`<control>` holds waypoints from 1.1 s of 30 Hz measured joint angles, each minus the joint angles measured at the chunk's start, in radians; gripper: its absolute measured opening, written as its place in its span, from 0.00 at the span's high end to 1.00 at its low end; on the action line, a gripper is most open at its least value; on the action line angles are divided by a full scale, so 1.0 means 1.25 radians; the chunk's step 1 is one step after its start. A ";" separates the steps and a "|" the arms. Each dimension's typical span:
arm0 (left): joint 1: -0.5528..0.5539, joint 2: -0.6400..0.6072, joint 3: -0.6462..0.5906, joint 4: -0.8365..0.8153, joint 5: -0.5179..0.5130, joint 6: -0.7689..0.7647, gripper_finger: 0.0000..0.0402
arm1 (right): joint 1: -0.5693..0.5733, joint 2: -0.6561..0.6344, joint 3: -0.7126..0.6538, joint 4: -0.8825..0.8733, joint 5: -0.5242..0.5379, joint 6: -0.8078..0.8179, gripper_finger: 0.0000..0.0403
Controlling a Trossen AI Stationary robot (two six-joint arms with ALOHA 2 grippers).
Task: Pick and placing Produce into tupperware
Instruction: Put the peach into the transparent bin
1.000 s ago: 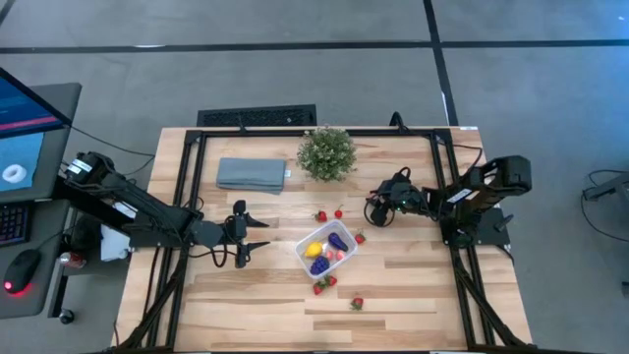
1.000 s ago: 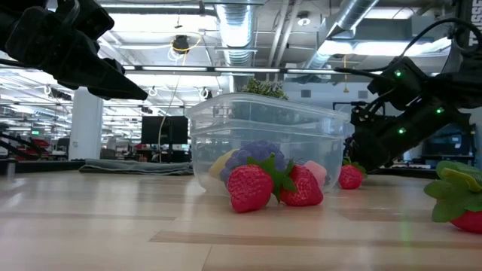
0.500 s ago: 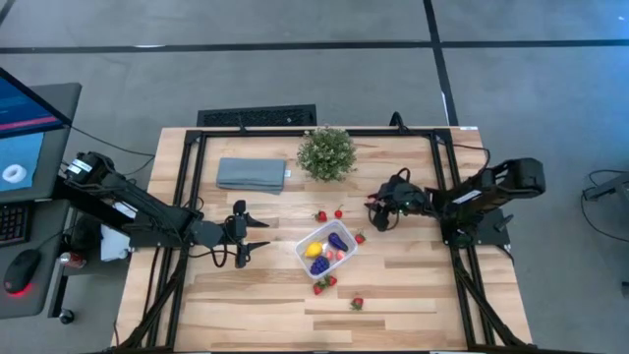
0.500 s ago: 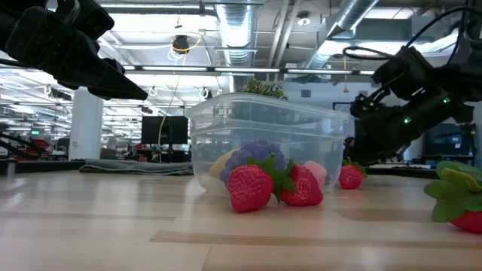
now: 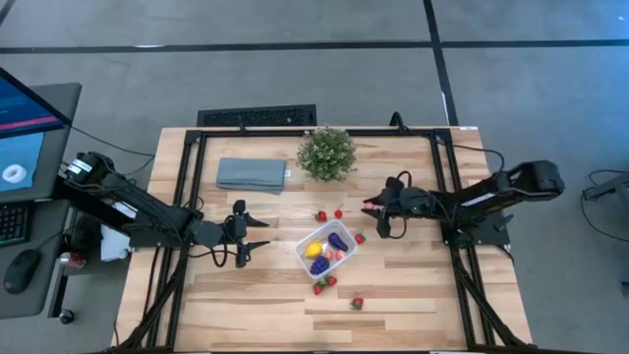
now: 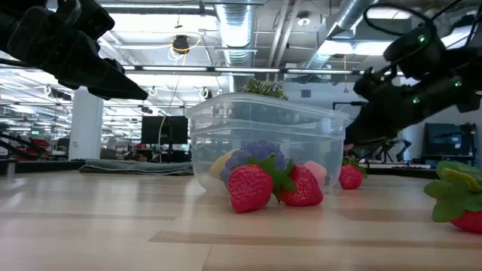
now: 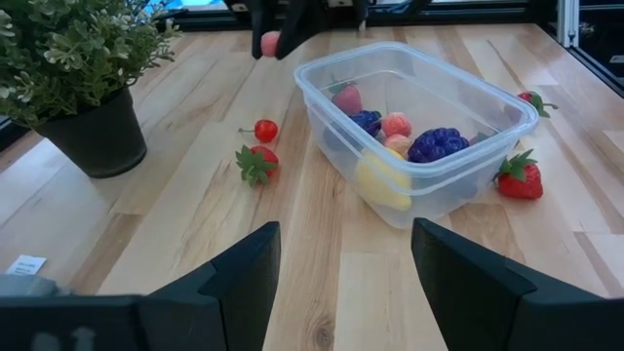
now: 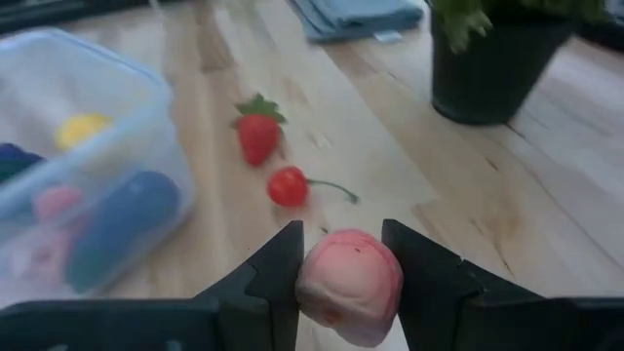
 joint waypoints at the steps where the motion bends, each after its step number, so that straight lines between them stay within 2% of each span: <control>1: 0.000 0.000 0.000 0.000 -0.001 0.000 0.44 | 0.007 -0.009 0.000 0.001 0.000 -0.004 0.61; 8: 0.000 0.000 0.000 0.000 -0.002 0.000 0.44 | 0.061 -0.078 0.013 -0.002 0.001 -0.021 0.61; 13: 0.000 0.000 0.000 0.003 -0.010 0.000 0.44 | 0.105 -0.099 0.068 -0.025 0.003 -0.068 0.62; 21: 0.000 0.000 0.000 0.005 -0.010 0.000 0.44 | 0.170 -0.098 0.220 -0.214 0.009 -0.131 0.61; 28: 0.000 0.000 0.000 0.005 -0.010 0.000 0.44 | 0.213 -0.097 0.283 -0.233 0.009 -0.166 0.62; 33: 0.000 0.000 0.000 0.006 -0.010 0.000 0.44 | 0.223 -0.038 0.299 -0.242 0.009 -0.166 0.61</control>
